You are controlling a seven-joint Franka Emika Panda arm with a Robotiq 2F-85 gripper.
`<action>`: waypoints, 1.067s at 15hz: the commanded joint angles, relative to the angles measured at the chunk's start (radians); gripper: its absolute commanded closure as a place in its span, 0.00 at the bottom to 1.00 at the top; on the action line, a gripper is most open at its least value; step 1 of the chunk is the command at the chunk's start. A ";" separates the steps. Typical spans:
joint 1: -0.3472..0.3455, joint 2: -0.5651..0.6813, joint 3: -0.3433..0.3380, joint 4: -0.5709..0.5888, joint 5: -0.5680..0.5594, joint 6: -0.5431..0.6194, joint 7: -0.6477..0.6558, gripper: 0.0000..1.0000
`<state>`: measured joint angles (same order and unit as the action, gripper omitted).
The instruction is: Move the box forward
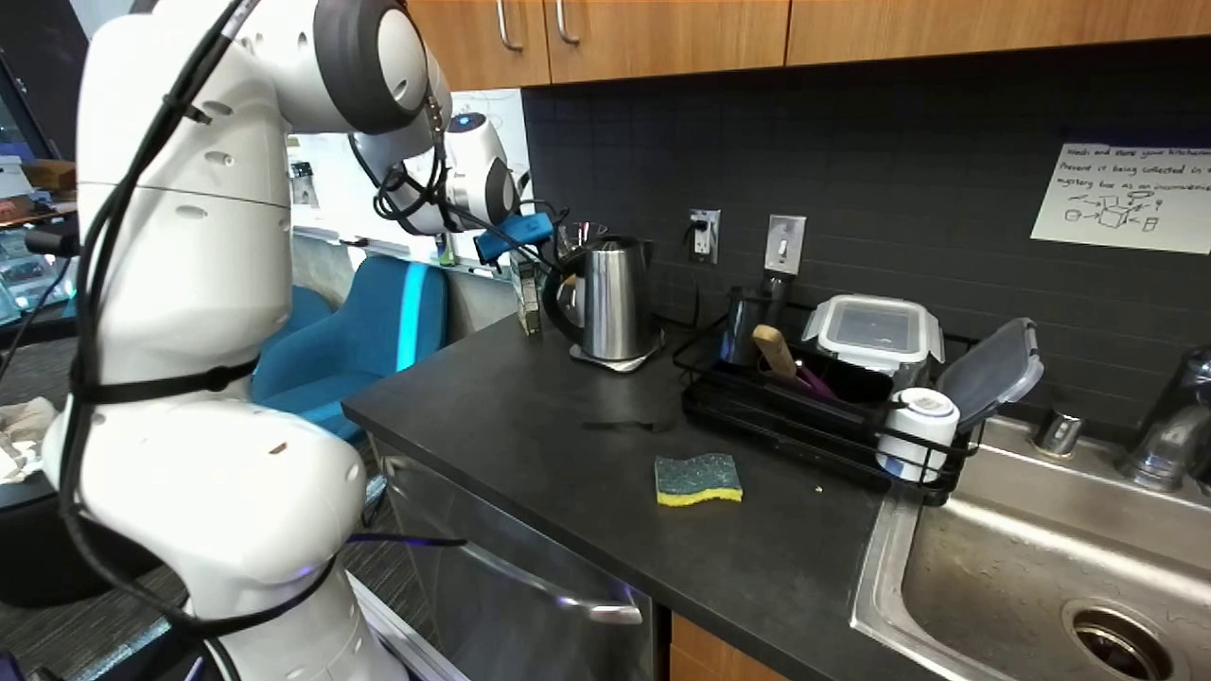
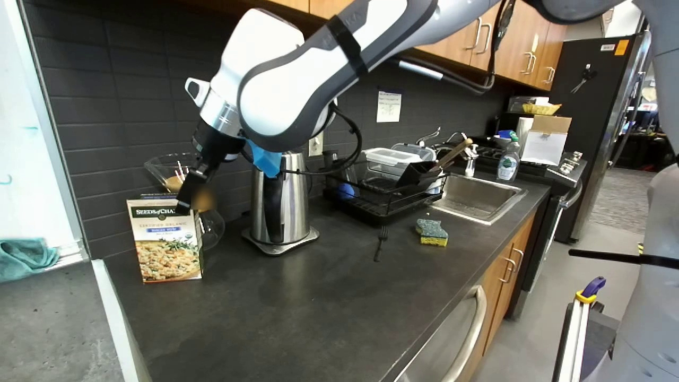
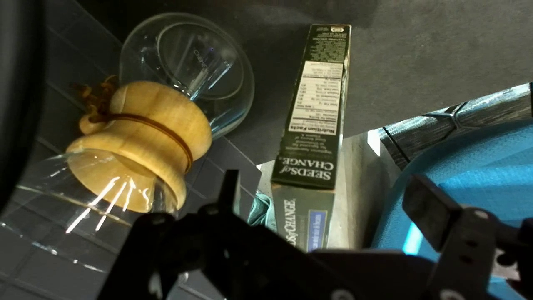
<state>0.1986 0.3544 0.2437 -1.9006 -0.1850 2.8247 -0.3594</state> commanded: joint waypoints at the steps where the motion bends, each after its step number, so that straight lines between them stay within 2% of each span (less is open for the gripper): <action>1: -0.013 0.042 0.012 0.040 0.002 0.008 -0.032 0.00; 9: -0.018 0.071 0.019 0.065 0.004 0.007 -0.052 0.00; 10: -0.019 0.074 0.022 0.067 0.006 0.006 -0.055 0.04; 11: -0.018 0.077 0.022 0.071 0.005 0.006 -0.056 0.23; 14: -0.018 0.080 0.026 0.071 0.005 0.009 -0.057 0.36; 16: -0.017 0.082 0.028 0.074 0.004 0.009 -0.056 0.51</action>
<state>0.1943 0.4118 0.2543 -1.8507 -0.1850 2.8247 -0.3891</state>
